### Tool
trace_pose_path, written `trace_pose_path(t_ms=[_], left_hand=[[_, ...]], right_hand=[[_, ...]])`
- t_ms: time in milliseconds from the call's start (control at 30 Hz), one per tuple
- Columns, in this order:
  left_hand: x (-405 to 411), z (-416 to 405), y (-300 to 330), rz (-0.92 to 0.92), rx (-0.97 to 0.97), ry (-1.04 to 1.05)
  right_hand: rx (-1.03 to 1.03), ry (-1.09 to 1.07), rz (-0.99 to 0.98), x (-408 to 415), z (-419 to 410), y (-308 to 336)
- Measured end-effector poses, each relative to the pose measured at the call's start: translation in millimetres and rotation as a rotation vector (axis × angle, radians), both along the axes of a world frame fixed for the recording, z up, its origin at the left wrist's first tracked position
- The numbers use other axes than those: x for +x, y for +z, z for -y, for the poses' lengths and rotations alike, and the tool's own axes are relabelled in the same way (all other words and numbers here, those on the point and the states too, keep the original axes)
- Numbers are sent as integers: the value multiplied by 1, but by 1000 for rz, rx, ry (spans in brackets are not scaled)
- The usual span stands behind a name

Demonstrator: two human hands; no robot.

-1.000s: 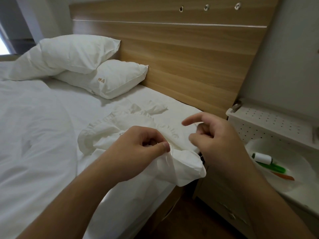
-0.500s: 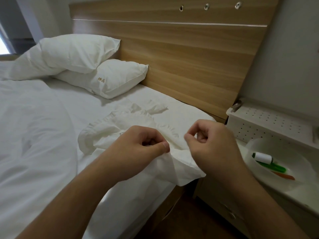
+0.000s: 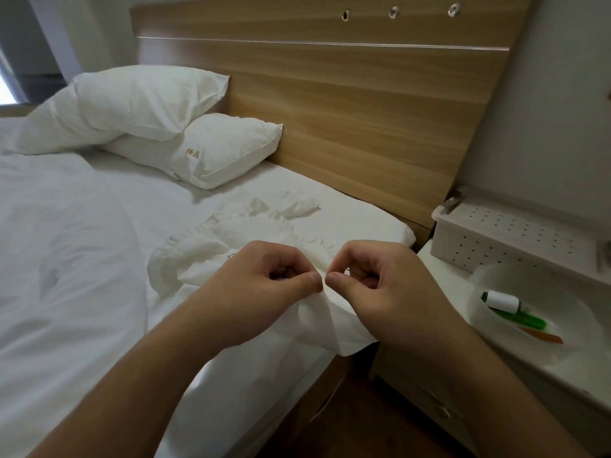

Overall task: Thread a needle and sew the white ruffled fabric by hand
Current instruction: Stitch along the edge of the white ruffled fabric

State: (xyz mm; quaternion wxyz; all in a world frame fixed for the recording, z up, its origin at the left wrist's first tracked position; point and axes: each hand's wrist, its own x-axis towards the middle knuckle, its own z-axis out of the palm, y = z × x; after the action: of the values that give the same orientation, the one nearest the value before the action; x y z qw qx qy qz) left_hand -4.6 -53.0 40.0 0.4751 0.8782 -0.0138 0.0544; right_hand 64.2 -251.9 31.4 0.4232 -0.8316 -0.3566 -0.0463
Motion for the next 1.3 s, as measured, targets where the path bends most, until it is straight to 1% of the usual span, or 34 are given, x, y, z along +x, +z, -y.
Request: trace_pose_path(t_ms=[67, 167, 267, 333, 400, 467, 533, 567, 633, 733, 1000, 1133, 1300], left_hand=[[-1, 0, 1, -14, 4, -2], [-1, 1, 2, -26, -5, 0], [-1, 1, 3, -38, 0, 11], [-1, 1, 3, -38, -3, 14], [-1, 1, 3, -35, -4, 9], [0, 2, 3, -23, -1, 3], [0, 2, 2, -2, -5, -3], [0, 2, 2, 7, -6, -6], [0, 2, 2, 15, -10, -2], [0, 1, 3, 4, -3, 6], [-3, 2, 6, -29, -13, 13], [-3, 1, 7, -12, -44, 5], [-4, -5, 9, -16, -158, 2]], right_hand=[[7, -72, 21, 2, 1, -1], [-3, -255, 80, 7, 3, -5], [-146, -356, 76, 11, 4, -9], [-201, -337, 30, 11, 5, -9], [-114, -231, -6, 9, 6, -5], [19, -71, -110, 5, 7, 2], [24, 50, -157, 1, 4, 5], [-4, 70, -133, -1, 2, 5], [-52, 58, -74, -1, -1, 2], [-34, 35, -47, 1, 0, 0], [103, -128, -75, 4, 3, 0], [132, -144, -92, 4, 3, 1], [197, -117, -169, 4, 7, 6]])
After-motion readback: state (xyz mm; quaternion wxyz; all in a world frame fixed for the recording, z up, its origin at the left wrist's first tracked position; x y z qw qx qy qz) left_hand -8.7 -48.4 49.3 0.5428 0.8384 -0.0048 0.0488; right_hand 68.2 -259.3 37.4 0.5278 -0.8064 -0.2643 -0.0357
